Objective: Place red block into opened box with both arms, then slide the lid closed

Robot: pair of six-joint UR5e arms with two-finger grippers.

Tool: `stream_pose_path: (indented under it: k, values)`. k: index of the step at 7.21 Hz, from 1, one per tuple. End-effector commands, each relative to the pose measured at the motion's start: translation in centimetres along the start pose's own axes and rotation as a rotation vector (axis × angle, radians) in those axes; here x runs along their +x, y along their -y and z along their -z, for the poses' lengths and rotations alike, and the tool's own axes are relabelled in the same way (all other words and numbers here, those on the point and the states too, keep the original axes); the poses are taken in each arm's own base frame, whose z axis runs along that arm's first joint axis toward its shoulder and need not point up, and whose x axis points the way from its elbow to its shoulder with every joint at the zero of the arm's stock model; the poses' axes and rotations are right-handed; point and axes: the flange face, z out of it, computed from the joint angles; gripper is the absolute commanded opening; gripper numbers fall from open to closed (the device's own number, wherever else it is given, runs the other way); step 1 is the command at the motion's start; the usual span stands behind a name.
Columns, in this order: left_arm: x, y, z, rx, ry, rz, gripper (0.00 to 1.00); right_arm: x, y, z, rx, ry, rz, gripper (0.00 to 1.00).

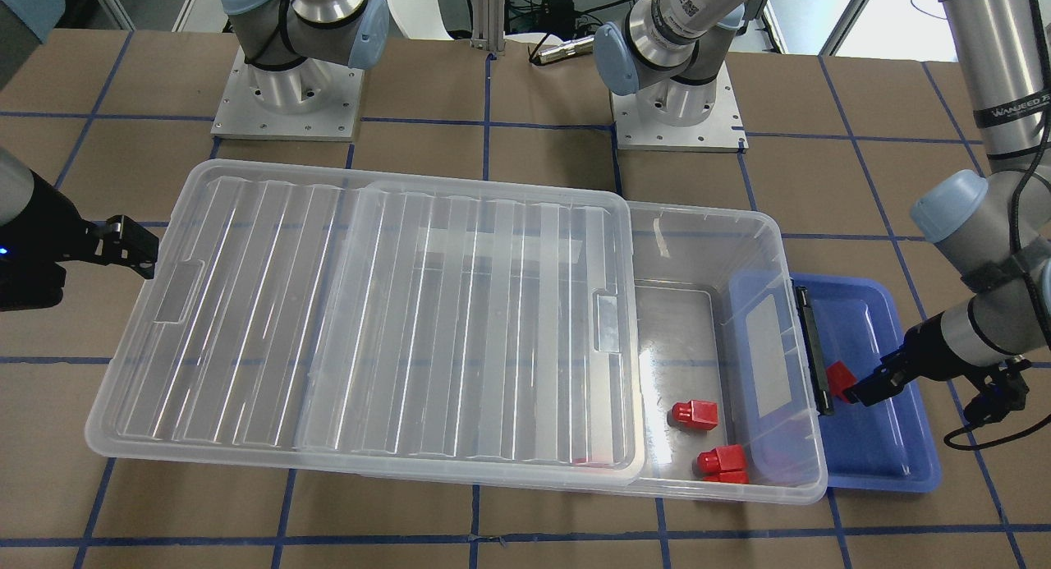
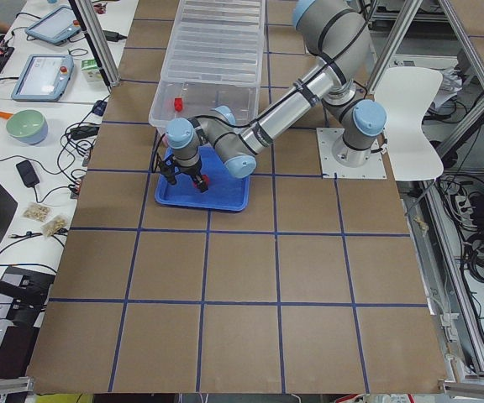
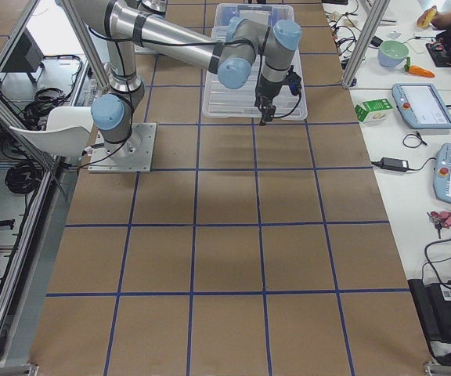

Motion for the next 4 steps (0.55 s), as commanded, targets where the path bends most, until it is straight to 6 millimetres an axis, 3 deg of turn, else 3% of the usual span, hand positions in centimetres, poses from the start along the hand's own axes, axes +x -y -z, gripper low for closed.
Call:
stream_pose_path:
  k: [1, 2, 3, 4]
  values:
    - [-0.1, -0.7, -2.6, -0.03, -0.015, 0.022, 1.0, -1.1, -3.3, 5.1, 0.023, -0.006, -0.096, 1.0]
    - [-0.1, -0.7, -3.6, -0.022, -0.016, 0.035, 0.95, -1.6, -4.8, 7.1, 0.025, -0.005, -0.12, 1.0]
    - [-0.1, -0.7, -3.6, -0.015, -0.015, 0.03, 0.45, -1.8, -5.7, 8.0, 0.029, -0.006, -0.121, 1.0]
    - [-0.1, -0.5, -3.3, -0.006, -0.017, 0.024, 0.16, -1.9, -5.9, 8.0, 0.015, -0.01, -0.12, 1.0]
